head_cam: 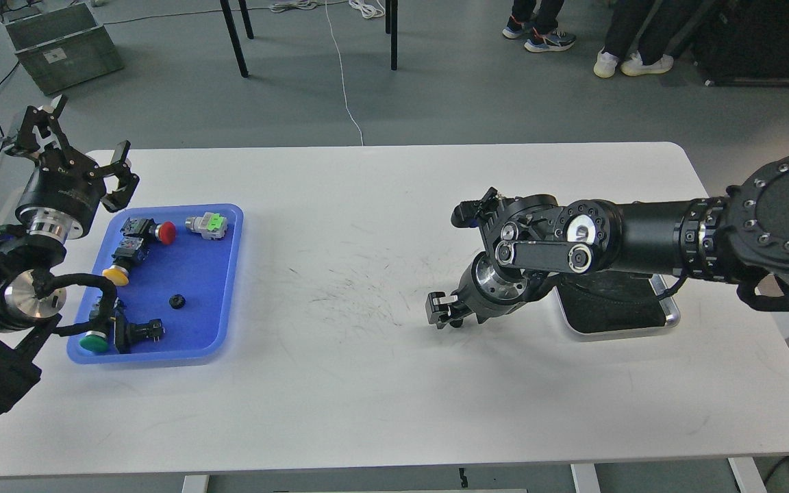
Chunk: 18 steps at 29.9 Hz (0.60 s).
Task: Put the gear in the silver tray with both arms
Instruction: 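Close the right gripper on the black gear, then lift the gear with the right gripper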
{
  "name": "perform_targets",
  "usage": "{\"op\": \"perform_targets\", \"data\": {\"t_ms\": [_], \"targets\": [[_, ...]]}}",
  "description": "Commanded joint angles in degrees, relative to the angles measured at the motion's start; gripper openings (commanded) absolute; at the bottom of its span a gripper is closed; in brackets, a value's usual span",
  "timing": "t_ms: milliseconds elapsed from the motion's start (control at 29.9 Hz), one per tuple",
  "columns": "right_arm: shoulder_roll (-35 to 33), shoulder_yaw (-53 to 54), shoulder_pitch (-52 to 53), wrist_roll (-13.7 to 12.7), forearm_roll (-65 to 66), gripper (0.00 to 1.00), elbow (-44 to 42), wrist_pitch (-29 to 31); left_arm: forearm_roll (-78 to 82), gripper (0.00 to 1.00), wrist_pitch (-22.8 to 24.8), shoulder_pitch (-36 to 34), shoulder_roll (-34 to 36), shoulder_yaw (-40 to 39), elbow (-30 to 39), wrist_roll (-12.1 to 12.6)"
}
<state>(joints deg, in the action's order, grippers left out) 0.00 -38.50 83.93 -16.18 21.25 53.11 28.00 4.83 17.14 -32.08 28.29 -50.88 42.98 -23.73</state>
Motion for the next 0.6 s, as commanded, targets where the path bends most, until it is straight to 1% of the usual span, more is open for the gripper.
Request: {"op": "perform_targets", "data": {"t_ms": [0, 67, 167, 234, 301, 468, 568], "targets": [[0.00, 0.00, -0.25, 0.00, 1.34, 0.53, -0.11, 0.00, -0.09, 0.98, -0.09, 0.00, -0.08, 0.00, 0.00, 0.00], [0.00, 0.00, -0.43, 0.00, 1.43, 0.48, -0.20, 0.00, -0.09, 0.98, -0.09, 0.00, 0.01, 0.00, 0.00, -0.18], [0.00, -0.09, -0.34, 0.00, 1.78, 0.34, -0.20, 0.00, -0.09, 0.98, -0.09, 0.00, -0.08, 0.00, 0.00, -1.23], [0.00, -0.09, -0.34, 0.00, 2.74, 0.25, -0.20, 0.00, 0.00, 0.98, -0.09, 0.00, 0.01, 0.00, 0.00, -1.41], [0.00, -0.09, -0.43, 0.00, 3.18, 0.01, -0.20, 0.00, 0.00, 0.98, -0.18, 0.18, 0.10, 0.00, -0.09, -1.41], [0.00, 0.00, 0.27, 0.09, 2.40, 0.01, -1.51, 0.00, 0.00, 0.98, -0.44, 0.62, 0.36, 0.08, -0.09, -1.41], [0.00, 1.49, 2.89, 0.18, 1.87, 0.01, -2.48, 0.00, 0.00, 0.98, -0.62, 0.88, 0.36, 0.08, -0.09, -1.41]]}}
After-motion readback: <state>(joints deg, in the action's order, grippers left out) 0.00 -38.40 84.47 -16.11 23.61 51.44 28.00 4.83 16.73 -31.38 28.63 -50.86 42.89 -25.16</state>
